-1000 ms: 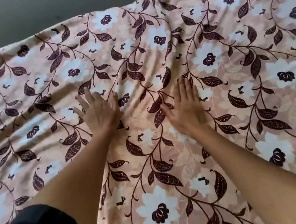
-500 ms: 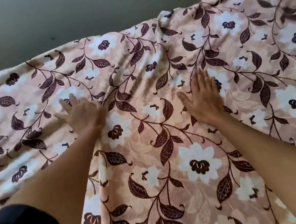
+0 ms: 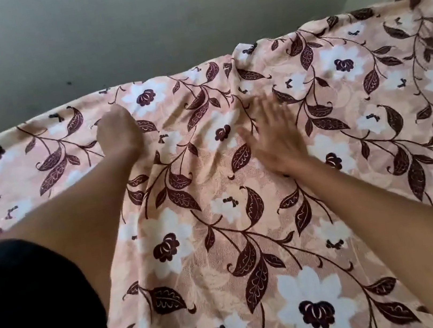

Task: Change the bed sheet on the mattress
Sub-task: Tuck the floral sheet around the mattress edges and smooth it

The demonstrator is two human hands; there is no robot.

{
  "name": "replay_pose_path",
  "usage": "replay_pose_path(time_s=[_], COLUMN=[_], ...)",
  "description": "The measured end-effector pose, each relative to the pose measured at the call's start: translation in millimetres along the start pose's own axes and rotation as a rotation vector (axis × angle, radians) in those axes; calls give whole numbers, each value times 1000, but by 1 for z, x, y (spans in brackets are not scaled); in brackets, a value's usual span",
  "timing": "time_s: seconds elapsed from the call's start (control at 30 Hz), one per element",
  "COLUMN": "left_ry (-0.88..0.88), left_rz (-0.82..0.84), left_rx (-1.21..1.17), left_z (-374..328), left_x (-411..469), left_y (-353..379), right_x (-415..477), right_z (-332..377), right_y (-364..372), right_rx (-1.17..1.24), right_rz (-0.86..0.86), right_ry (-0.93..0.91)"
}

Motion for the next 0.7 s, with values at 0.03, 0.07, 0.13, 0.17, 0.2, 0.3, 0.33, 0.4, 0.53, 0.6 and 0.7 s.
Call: replay_pose_path(time_s=[0.03,0.07,0.13,0.17,0.2,0.3,0.33,0.4,0.53,0.6,0.7], left_ry=[16,61,155,187,218,332,354,360,147,74,8], left_rz=[22,57,127,150,160,125,110,106,106,89,99], left_rx=[32,82,153,185,220,295,292,242,108,107,57], left_z=[-3,-9,-25,-31,-34,-38,-39,-40,-8,9,14], left_x=[3,5,9,10,13,17,18,19,42,49,54], left_y=[1,3,14,19,25,28,28,27,25,25,23], right_x=[7,14,27,32,37,41,40,37,56,69,87], right_z=[-18,-28,-24,-13,3,64,83,105,61,19,-13], right_y=[1,3,6,9,12,20,20,17,-6,-3,11], right_rx=[-44,-69,-65,-64,-60,-14,20,105,98,1,-72], right_rz=[39,66,62,56,54,65,83,103,-118,-84,47], right_ry=[80,138,184,182,163,-6,-95,-248,-157,-6,148])
Point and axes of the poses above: each hand's wrist, its own x-axis towards the middle knuckle, its own y-axis out of the palm, z = x × y, the point moved 8 cm from there along x, towards the middle knuckle, and after that the axes turned 12 degrees about -z, right-handed, at the moved point
